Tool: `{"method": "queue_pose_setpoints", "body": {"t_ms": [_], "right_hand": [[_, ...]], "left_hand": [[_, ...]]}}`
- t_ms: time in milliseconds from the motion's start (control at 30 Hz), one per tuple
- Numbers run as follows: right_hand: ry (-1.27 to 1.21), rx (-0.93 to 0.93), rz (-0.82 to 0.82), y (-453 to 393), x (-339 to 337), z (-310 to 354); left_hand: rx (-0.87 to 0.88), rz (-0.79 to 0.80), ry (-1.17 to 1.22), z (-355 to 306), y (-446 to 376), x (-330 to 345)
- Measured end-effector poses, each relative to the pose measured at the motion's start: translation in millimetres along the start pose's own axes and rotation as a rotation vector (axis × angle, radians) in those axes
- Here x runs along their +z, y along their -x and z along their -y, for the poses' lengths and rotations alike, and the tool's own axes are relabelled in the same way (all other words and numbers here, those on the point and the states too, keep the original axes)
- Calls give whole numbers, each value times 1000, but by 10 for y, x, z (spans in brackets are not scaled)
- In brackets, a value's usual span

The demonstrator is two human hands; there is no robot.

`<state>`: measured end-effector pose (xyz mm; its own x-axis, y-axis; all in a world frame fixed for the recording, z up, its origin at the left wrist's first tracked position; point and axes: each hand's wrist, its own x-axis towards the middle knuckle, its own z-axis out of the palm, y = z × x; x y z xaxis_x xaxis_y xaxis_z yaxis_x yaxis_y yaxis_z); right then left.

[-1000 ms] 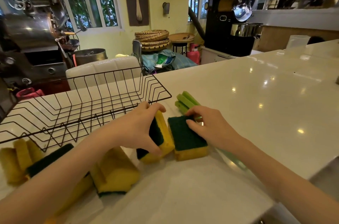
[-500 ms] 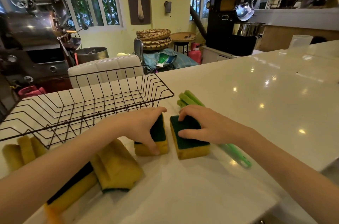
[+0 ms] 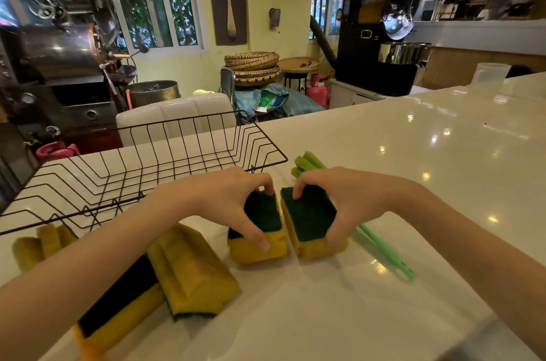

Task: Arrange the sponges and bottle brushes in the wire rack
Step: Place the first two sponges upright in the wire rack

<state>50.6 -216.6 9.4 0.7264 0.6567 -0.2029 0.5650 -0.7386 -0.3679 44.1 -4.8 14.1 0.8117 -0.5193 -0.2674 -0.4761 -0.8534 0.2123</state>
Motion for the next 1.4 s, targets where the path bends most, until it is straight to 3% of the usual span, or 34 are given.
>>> {"method": "queue_pose_setpoints", "body": {"t_ms": [300, 600, 800, 967, 1400], "right_hand": [[-80, -62, -26, -36, -685, 144], [-50, -147, -79, -791, -1074, 271], [-8, -142, -113, -1442, -1052, 215], [24, -112, -123, -1884, -933, 133], [95, -101, -70, -2430, -646, 105]], "left_hand": [[61, -94, 85, -20, 280, -649], [-6, -203, 55, 548, 263, -1054], [-118, -308, 87, 1203, 20, -948], [-233, -266, 96, 1639, -238, -691], [-303, -207, 68, 1896, -462, -421]]}}
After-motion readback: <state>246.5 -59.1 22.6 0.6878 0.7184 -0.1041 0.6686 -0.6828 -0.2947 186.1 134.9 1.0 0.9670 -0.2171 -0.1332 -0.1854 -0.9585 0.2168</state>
